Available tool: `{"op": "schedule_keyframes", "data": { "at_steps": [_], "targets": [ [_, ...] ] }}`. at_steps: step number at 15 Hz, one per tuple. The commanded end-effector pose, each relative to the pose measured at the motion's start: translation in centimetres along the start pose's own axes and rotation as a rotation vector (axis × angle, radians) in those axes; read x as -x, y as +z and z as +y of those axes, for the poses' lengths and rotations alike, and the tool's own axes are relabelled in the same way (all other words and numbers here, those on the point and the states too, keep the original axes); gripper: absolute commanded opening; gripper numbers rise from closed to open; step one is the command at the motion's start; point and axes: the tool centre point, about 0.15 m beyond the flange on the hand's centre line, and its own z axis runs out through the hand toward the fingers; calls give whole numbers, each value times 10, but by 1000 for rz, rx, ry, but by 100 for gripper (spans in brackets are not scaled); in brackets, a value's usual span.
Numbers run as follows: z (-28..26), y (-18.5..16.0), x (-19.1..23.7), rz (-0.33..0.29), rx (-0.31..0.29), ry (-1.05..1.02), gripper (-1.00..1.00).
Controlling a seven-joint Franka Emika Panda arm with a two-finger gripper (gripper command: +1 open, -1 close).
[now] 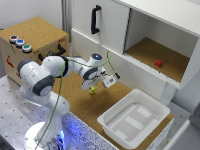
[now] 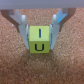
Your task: Grasp the yellow block and turn it left
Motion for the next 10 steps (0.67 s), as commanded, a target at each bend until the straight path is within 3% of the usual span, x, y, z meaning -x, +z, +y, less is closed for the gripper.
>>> {"op": "schedule_keyframes", "data": {
  "at_steps": [1, 5, 8, 10],
  "targets": [
    [15, -26, -8, -104, -89, -15, 100],
    [12, -75, -2, -90, -111, -9, 100],
    [-8, -82, 2, -149, -104, 88, 100],
    [-12, -76, -6, -198, -100, 289, 100]
  ]
}}
